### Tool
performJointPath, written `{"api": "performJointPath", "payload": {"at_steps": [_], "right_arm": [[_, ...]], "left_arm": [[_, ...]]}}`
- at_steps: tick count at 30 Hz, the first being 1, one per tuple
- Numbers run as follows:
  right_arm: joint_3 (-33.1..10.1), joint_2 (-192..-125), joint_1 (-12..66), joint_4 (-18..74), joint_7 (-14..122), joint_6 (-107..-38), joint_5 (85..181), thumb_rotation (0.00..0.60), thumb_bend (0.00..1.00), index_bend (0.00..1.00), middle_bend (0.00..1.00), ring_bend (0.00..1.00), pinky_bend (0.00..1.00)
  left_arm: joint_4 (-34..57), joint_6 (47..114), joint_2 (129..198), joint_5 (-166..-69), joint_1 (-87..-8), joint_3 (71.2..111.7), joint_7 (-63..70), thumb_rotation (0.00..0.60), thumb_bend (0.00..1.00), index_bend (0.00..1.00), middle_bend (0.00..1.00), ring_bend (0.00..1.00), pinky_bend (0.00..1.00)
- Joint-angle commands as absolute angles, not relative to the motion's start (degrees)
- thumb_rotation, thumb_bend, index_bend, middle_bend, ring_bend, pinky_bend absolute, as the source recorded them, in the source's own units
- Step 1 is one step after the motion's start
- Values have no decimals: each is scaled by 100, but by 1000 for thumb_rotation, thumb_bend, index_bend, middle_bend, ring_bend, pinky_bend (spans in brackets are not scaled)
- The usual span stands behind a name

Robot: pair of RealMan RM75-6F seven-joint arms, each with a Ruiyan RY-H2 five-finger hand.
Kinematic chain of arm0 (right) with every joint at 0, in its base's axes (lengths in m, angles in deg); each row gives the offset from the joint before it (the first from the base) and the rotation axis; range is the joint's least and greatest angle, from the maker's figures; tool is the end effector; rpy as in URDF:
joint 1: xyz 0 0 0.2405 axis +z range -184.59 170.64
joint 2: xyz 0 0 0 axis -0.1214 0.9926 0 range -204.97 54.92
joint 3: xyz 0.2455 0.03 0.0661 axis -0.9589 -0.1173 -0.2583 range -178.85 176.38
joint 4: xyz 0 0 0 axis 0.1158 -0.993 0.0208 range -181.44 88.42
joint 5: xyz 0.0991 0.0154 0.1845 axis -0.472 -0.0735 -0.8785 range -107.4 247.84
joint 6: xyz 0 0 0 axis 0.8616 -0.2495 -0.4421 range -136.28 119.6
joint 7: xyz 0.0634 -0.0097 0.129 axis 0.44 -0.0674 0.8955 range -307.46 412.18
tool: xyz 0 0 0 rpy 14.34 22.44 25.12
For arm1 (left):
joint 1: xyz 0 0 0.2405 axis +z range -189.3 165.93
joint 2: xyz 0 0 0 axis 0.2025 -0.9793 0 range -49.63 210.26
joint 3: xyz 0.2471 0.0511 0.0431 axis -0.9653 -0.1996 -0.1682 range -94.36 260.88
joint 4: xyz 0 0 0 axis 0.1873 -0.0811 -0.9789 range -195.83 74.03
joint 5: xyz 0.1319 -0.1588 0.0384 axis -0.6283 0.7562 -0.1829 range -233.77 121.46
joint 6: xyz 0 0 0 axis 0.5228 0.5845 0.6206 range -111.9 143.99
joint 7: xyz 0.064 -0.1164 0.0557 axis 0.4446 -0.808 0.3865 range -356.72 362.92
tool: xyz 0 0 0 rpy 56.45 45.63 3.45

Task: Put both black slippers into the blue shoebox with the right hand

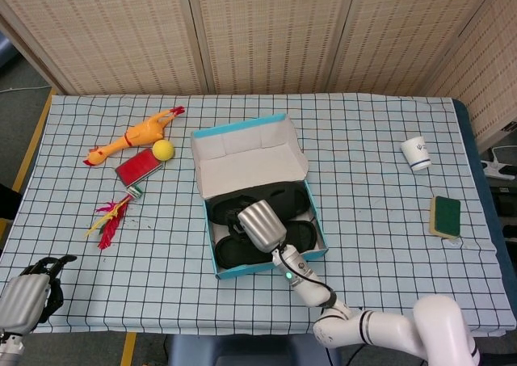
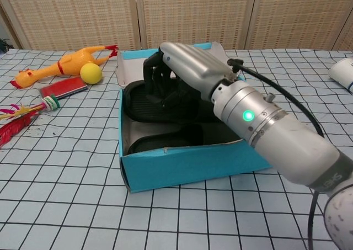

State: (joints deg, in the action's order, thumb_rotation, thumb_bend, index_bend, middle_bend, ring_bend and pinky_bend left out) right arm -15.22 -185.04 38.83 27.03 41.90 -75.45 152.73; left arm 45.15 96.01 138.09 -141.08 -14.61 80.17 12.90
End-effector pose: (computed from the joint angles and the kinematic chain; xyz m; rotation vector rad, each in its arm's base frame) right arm -0.0426 -0.3138 -0.0768 1.8342 -0.8503 1.4677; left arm -0.2910 0.1438 0.1485 -1.4878 -1.0417 -0.7175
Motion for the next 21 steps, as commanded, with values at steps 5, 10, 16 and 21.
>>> {"api": "performJointPath", "payload": {"at_steps": [5,10,16,21], "right_arm": [[-1764,-18532,3977,2607,4115,-7365,15031,600,468,423,408,270,491],[-1770,-18713,4057,2185,4217,-7260,14958,600,456,385,362,212,406],[-1661,-18826,4070,1817,4386,-7098,14903,600,453,364,333,181,335],[-1526,-18872,4017,1620,4539,-7022,14906,600,453,364,332,181,335]], "left_arm": [[4506,9583,13807,-14100,-1475,8022,1274,600,426,222,205,200,315],[4505,9589,13792,-14110,-1467,8011,1242,600,425,222,205,199,315],[4505,9609,13786,-14135,-1465,8012,1219,600,426,222,210,200,316],[4504,9598,13790,-14127,-1469,8011,1233,600,426,222,211,202,315]]}}
